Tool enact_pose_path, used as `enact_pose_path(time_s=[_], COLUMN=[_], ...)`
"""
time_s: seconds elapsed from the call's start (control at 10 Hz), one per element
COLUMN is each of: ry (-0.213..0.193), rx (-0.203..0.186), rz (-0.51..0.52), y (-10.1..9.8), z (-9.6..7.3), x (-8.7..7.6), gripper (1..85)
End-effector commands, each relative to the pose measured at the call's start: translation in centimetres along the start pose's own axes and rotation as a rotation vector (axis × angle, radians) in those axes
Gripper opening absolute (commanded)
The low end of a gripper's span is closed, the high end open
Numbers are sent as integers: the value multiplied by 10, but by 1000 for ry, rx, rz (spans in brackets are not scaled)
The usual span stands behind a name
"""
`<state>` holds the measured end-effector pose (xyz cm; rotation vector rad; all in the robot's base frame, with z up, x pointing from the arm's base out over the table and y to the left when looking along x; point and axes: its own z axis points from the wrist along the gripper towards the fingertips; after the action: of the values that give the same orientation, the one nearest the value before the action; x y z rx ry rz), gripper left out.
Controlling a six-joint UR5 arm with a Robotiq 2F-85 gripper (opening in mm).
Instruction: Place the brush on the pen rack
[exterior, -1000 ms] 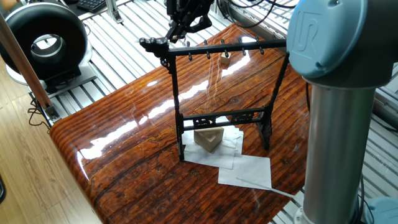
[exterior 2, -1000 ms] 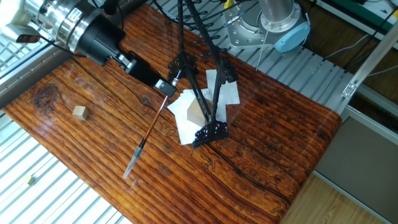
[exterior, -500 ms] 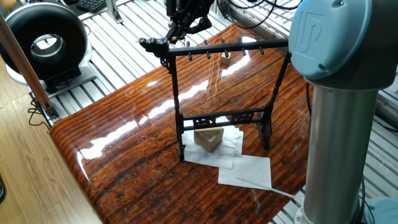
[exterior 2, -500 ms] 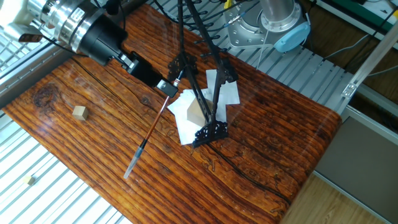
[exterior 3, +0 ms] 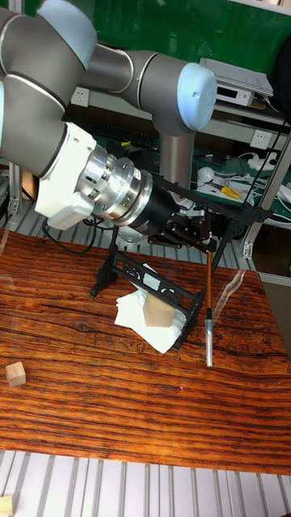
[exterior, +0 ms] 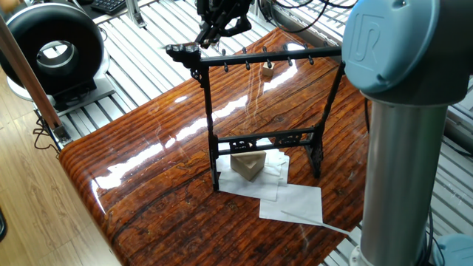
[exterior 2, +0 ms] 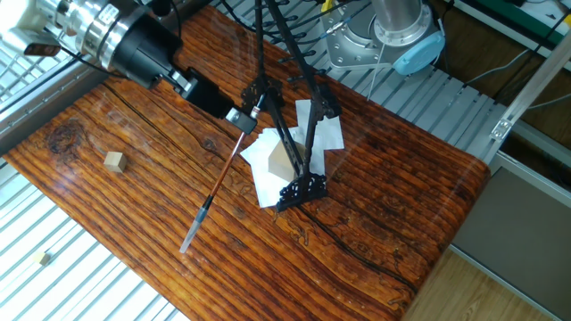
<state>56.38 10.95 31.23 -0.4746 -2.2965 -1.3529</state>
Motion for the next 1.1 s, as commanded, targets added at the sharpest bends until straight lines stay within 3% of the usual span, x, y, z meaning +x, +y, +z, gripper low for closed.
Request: enact_pose_path(time_s=[0.0, 1.0], ry=[10, -20], rx=[-12, 5], rz=[-3, -27], y=[8, 3], z=[-4, -4], x=[9, 11], gripper=[10, 10])
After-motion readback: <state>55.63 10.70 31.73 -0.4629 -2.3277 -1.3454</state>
